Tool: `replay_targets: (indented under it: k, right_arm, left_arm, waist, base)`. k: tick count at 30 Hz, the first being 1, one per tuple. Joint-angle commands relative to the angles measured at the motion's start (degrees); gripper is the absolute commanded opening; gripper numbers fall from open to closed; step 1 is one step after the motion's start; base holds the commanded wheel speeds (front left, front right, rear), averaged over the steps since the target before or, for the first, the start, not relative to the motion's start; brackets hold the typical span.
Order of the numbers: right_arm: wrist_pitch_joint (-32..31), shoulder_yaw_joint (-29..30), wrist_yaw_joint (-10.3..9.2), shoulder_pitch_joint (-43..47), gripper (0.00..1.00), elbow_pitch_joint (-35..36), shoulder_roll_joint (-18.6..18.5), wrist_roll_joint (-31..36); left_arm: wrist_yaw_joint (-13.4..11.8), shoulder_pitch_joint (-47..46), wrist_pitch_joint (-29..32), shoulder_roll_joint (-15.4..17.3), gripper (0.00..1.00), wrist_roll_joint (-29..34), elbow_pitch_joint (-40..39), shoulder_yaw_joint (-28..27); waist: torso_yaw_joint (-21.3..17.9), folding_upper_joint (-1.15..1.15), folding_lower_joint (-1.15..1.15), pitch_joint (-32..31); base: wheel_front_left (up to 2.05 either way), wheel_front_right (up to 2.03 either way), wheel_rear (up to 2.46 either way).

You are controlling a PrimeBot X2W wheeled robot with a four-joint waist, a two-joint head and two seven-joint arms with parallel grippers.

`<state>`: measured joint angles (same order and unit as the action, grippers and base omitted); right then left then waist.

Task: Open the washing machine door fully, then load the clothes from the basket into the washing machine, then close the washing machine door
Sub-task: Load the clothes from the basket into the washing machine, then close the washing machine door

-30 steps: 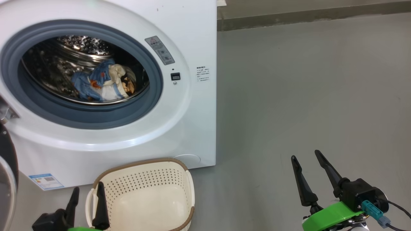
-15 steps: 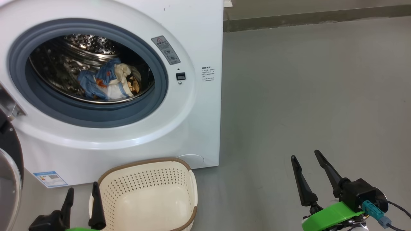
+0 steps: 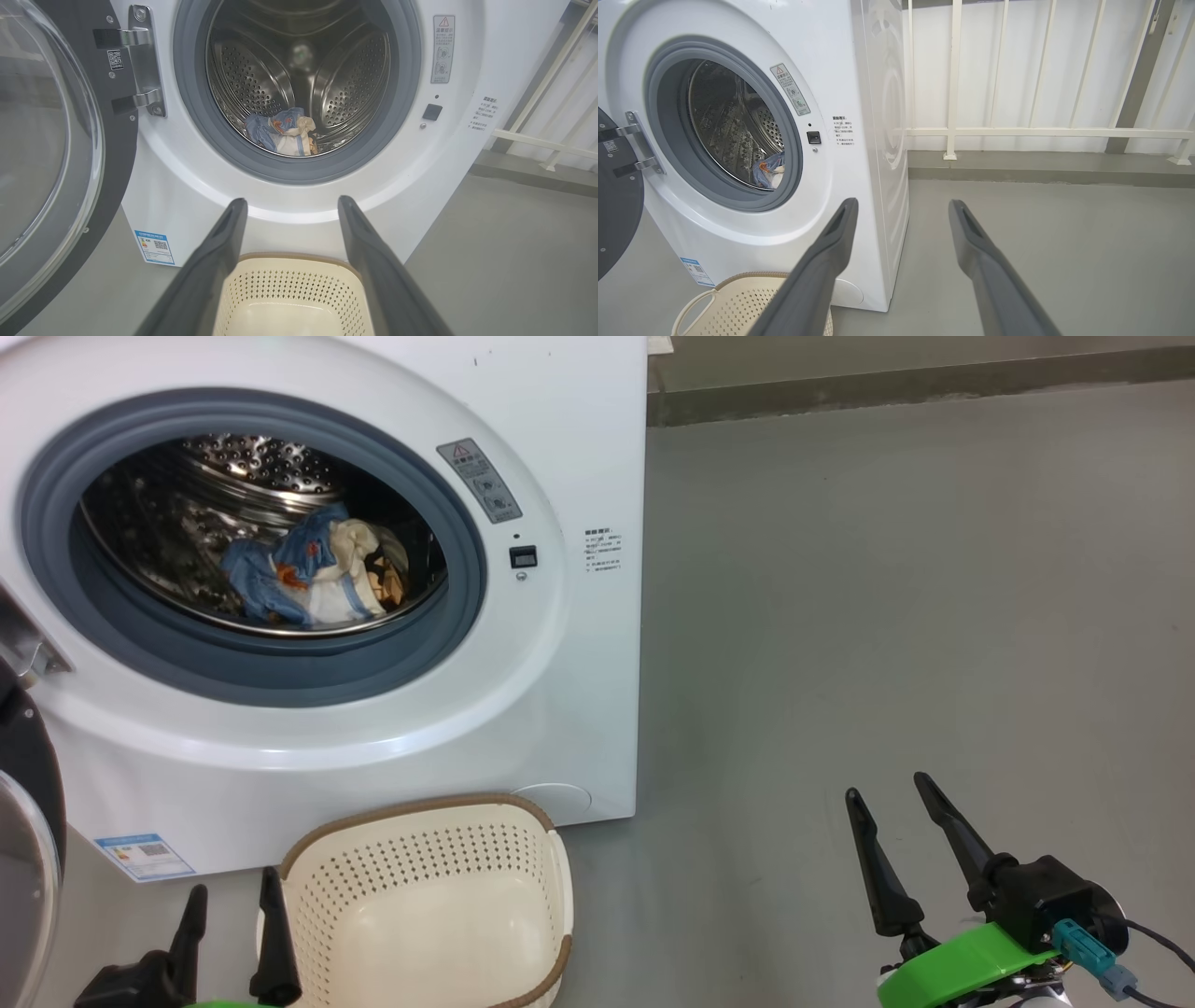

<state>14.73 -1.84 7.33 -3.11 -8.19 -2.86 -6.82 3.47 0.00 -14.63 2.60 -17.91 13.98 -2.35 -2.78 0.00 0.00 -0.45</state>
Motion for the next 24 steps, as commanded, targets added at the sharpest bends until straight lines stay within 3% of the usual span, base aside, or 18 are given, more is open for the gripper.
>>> replay_targets:
  k: [1, 24]
  right_arm:
    - [0.27, -1.55, 0.16, -0.33, 1.00, 1.51, -0.01, 0.06]
    - [0.27, -1.87, 0.16, -0.58, 1.00, 1.22, -0.01, 0.09]
  left_arm:
    - [0.42, -2.10, -0.37, 0.41, 1.00, 0.73, -0.93, -2.13]
    - [0.32, -2.75, -0.37, 0.29, 1.00, -1.35, 1.99, -1.29]
  waist:
    - [0.03, 0.00, 0.00, -0.01]
    - [0.28, 0.00, 0.00, -0.20]
  base:
    - [0.00, 0.00, 0.00]
    - [0.00, 0.00, 0.00]
